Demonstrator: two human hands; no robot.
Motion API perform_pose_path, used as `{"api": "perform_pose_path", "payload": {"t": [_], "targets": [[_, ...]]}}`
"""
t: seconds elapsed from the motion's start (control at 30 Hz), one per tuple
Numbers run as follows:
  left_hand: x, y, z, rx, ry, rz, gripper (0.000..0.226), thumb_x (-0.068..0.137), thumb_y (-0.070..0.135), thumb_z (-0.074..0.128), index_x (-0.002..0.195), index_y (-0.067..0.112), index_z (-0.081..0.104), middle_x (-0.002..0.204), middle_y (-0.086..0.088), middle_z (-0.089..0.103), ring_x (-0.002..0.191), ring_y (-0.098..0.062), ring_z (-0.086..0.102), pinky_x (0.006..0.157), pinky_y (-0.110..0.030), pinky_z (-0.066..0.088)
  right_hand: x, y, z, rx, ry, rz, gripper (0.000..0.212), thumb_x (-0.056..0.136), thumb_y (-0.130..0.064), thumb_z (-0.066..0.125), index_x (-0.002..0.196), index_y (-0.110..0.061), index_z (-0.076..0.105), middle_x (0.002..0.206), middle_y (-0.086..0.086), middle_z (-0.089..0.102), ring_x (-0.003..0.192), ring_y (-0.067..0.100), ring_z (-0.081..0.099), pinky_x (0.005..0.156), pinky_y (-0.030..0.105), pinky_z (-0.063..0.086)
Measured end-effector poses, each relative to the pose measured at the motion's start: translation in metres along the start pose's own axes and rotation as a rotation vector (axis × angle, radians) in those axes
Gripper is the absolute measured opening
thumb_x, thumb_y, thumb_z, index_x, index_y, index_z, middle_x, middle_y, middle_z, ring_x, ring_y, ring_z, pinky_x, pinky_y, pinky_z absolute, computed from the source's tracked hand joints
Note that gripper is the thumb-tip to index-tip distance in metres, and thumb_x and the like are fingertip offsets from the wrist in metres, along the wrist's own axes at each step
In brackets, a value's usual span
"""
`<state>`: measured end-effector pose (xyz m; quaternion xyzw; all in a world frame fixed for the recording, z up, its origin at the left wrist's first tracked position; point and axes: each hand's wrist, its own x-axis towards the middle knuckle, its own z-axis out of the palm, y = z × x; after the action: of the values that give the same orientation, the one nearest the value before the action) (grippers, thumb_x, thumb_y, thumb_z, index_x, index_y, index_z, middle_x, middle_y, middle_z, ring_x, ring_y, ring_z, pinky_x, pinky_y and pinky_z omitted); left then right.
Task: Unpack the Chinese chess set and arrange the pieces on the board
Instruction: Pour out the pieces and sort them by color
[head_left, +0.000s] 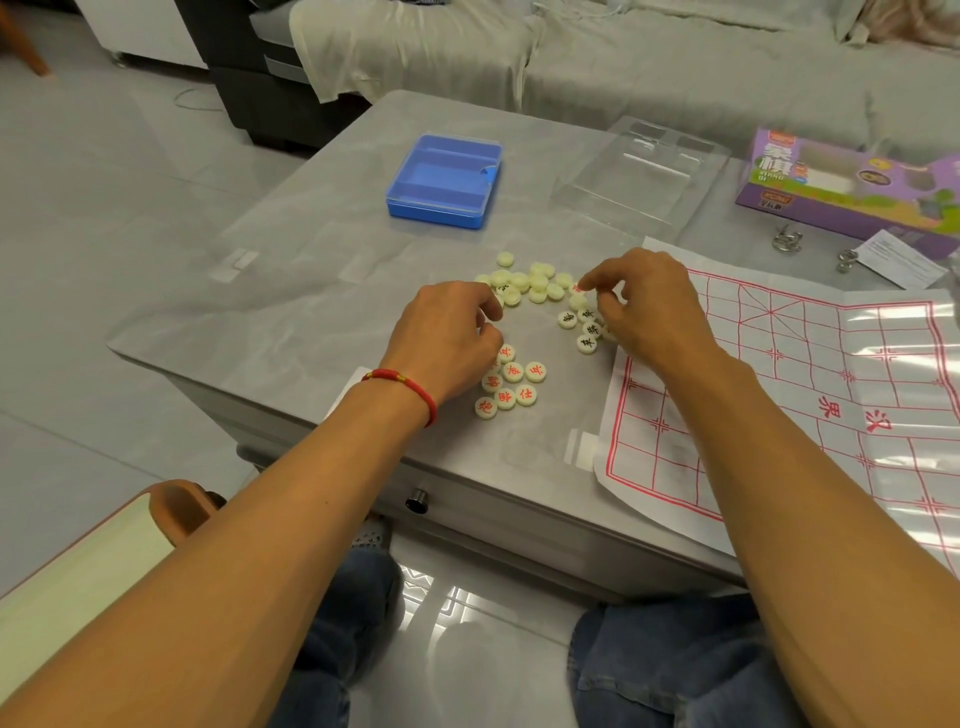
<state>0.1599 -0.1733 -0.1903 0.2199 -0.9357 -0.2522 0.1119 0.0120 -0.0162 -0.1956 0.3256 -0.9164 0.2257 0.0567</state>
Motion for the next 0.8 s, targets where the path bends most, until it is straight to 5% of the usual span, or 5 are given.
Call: {"api": "perform_pose_path", "payload": {"t": [0.33, 0.8], "targets": [[-0.002, 0.001, 0.001, -0.006, -0.005, -0.011, 0.026, 0.092, 0.019, 0.063, 0.117, 0.021, 0.069, 0.108, 0.000, 0.069, 0.096, -0.017, 0.062, 0.087, -0.030, 0.051, 0.001, -0.012, 0.019, -0.094, 0.023, 0.053, 0.022, 0.093, -0.040, 0.065, 0.101, -0.021, 0.073, 0.093, 0.004, 0.072, 0.093, 0.025, 0.061, 0.086, 0.046, 0.052], [-0.005, 0.002, -0.004, -0.017, 0.019, -0.015, 0.026, 0.092, 0.019, 0.062, 0.117, 0.022, 0.068, 0.110, 0.000, 0.069, 0.098, -0.016, 0.062, 0.088, -0.031, 0.052, 0.012, -0.034, 0.018, 0.074, -0.089, 0.279, 0.010, 0.085, -0.024, 0.075, 0.090, -0.017, 0.072, 0.085, 0.003, 0.069, 0.076, 0.019, 0.065, 0.077, 0.038, 0.059]]}}
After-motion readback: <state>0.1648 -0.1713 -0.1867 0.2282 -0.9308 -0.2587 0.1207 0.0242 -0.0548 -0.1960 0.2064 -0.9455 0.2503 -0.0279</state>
